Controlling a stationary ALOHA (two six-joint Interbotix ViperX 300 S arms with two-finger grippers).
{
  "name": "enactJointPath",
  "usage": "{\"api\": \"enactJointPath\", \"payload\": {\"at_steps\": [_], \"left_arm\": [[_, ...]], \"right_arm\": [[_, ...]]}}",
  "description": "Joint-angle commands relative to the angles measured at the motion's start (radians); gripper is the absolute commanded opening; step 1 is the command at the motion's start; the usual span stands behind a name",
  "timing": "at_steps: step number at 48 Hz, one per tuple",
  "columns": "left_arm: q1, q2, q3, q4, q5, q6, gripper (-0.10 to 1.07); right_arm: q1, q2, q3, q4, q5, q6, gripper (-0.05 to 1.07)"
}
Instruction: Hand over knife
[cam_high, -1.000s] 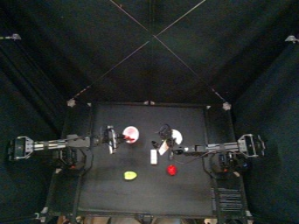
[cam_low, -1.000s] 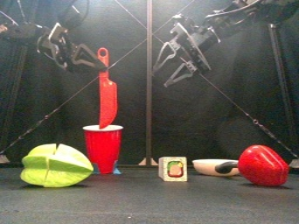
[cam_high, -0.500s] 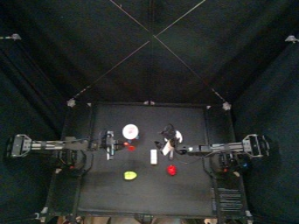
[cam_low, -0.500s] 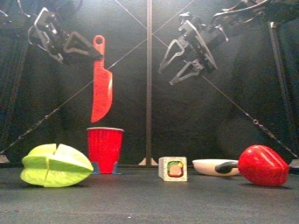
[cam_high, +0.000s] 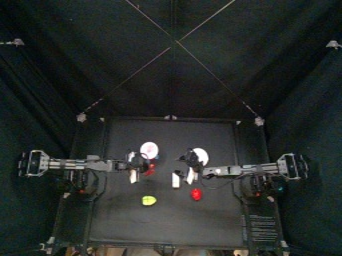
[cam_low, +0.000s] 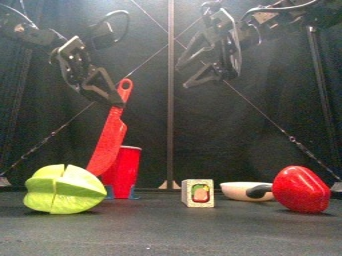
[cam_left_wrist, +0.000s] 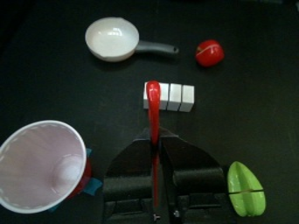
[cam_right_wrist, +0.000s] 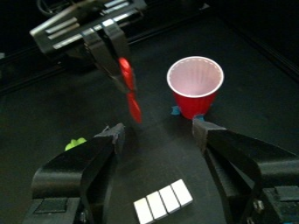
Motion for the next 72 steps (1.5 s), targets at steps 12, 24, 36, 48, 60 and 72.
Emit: {"api": "enactJointPath", "payload": {"at_steps": [12,24,36,48,60,72], "left_arm": [[-0.005,0.126,-0.117,0.029,0.049,0.003,0.32],[-0.018,0.156,-0.137,0.058,0.048,0.003,0.32],[-0.052,0.156,-0.143,0.1,0.038,0.002,0.32],[-0.051,0.156,-0.143,0.1,0.017,0.002,0.32],[-0.051,0.158,-0.141,0.1,0.017,0.002,0.32],[-0.052,0.158,-0.141,0.1,0.017,0.002,0.32]], "right_arm": [[-0.014,0.044,-0.035,-0.051,-0.023,-0.005,0.95],[-0.026,0.112,-0.097,-0.149,-0.064,-0.006,0.95],[-0.052,0.169,-0.146,-0.181,-0.123,-0.006,0.95],[-0.083,0.235,-0.19,-0.186,-0.184,-0.006,0.95],[-0.094,0.273,-0.209,-0.181,-0.23,-0.006,0.94],[-0.101,0.278,-0.207,-0.158,-0.232,-0.005,0.91]]}}
